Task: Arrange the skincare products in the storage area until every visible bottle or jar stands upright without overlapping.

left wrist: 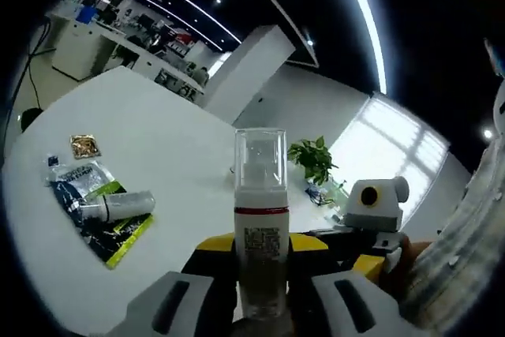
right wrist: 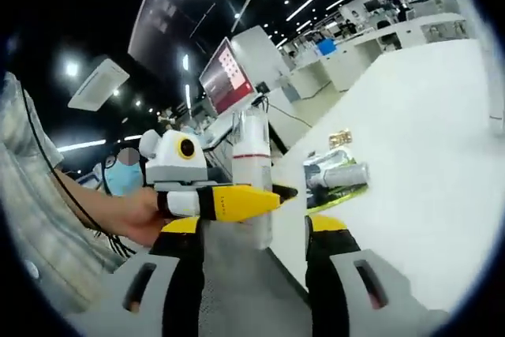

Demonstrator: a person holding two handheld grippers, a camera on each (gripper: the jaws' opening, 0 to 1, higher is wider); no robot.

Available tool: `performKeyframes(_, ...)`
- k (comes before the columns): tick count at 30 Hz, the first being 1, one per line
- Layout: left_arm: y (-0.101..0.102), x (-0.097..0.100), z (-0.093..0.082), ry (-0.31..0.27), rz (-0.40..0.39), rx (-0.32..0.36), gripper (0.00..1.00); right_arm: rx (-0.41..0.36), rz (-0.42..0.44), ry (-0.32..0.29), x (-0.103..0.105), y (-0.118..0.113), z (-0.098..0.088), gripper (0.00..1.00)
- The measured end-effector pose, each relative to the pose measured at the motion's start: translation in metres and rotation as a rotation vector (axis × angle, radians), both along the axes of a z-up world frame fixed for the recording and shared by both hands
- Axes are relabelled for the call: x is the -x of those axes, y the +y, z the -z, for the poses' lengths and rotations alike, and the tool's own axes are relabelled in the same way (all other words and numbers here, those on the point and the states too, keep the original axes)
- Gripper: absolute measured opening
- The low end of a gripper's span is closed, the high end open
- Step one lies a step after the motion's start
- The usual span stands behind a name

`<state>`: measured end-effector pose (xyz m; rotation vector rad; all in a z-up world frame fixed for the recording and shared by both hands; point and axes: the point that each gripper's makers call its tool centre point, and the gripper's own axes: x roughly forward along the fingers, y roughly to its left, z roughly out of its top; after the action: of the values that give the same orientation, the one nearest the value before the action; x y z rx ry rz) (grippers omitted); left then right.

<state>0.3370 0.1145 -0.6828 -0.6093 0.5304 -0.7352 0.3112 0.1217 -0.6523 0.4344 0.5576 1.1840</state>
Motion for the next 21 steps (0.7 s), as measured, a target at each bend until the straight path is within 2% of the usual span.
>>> performKeyframes(1, -0.001, 0.0, 0.0, -0.007, 0.004, -0.001, 0.23, -0.032, -0.017, 0.004, 0.003, 0.001, -0.007, 0.45)
performKeyframes(2, -0.005, 0.0, -0.002, -0.021, 0.022, 0.005, 0.23, -0.028, -0.025, 0.012, 0.006, 0.0, -0.01, 0.46)
performKeyframes(3, -0.009, 0.001, -0.005, -0.03, 0.029, 0.023, 0.23, -0.013, -0.016, -0.003, 0.005, -0.002, -0.009, 0.47)
performKeyframes(4, -0.018, 0.006, -0.008, -0.035, 0.081, 0.044, 0.23, -0.016, -0.032, -0.045, 0.006, -0.002, -0.012, 0.47)
performKeyframes(5, -0.021, 0.01, -0.01, -0.032, 0.105, 0.05, 0.23, -0.006, -0.032, -0.044, 0.007, -0.004, -0.011, 0.46)
performKeyframes(10, -0.041, 0.031, -0.011, -0.069, 0.241, -0.008, 0.23, -0.007, -0.008, -0.046, 0.001, -0.008, -0.013, 0.45)
performKeyframes(12, -0.044, 0.034, -0.012, -0.081, 0.253, -0.014, 0.23, -0.01, -0.045, -0.059, 0.004, -0.005, -0.015, 0.42)
performKeyframes(13, -0.045, 0.035, -0.013, -0.088, 0.265, -0.016, 0.23, 0.01, -0.092, -0.082, 0.008, -0.003, -0.013, 0.41)
performKeyframes(16, -0.048, 0.041, -0.008, -0.089, 0.308, -0.04, 0.23, 0.025, -0.145, -0.09, 0.012, 0.002, -0.013, 0.38)
performKeyframes(19, -0.052, 0.045, -0.01, -0.101, 0.339, -0.028, 0.23, 0.065, -0.14, -0.103, 0.011, 0.001, -0.013, 0.31)
performKeyframes(21, -0.055, 0.049, -0.009, -0.114, 0.367, -0.039, 0.23, 0.09, -0.127, -0.094, 0.009, -0.003, -0.009, 0.23)
